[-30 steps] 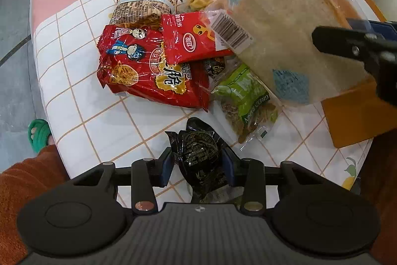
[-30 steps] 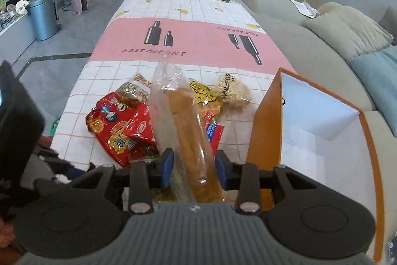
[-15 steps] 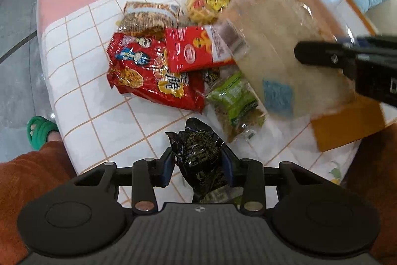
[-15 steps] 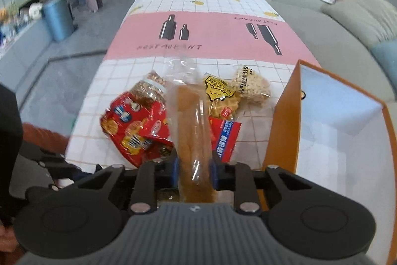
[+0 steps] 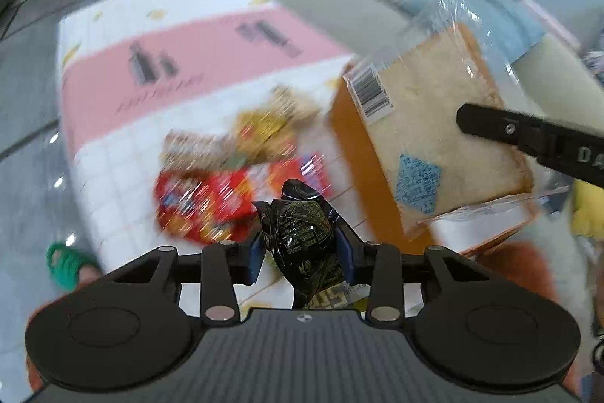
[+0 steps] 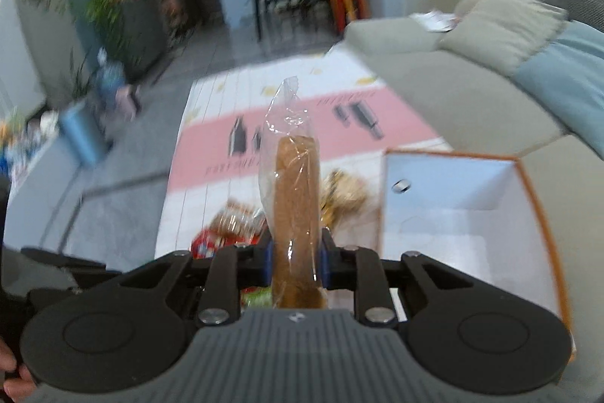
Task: Organize snacks
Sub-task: 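Carry the bread bag into the orange box and open the right gripper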
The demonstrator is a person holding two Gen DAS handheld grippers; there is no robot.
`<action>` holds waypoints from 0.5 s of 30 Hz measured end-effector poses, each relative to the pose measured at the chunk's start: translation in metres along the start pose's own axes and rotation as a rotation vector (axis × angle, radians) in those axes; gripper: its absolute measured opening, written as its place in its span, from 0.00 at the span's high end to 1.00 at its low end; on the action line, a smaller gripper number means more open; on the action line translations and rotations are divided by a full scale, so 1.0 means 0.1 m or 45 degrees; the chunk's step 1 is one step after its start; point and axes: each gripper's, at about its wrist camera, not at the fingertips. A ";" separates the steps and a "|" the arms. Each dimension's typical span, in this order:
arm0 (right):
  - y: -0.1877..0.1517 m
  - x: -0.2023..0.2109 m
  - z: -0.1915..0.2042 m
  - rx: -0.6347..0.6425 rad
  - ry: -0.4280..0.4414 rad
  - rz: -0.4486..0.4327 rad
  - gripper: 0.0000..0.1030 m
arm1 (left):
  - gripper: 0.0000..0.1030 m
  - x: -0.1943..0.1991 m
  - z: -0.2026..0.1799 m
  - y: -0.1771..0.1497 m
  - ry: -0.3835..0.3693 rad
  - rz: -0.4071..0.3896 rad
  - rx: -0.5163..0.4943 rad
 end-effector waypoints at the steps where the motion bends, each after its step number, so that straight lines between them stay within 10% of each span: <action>1: 0.04 0.11 -0.07 -0.023 -0.017 -0.031 0.80 | 0.57 0.05 -0.08 0.08 -0.037 -0.024 -0.015; 7: 0.09 0.45 -0.62 -0.166 -0.149 -0.083 0.80 | 0.57 0.03 -0.77 0.43 -0.136 -0.110 -0.238; 15: -0.17 0.21 -1.41 -0.430 -0.192 0.095 0.80 | 0.57 -0.76 -1.46 0.70 -0.185 0.087 -0.439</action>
Point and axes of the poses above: each gripper's, at about its wrist camera, not at the fingertips, and x roughly against the way its jaws point, z to its left, y to its top, and after that the axes turned 6 degrees about y, right-handed
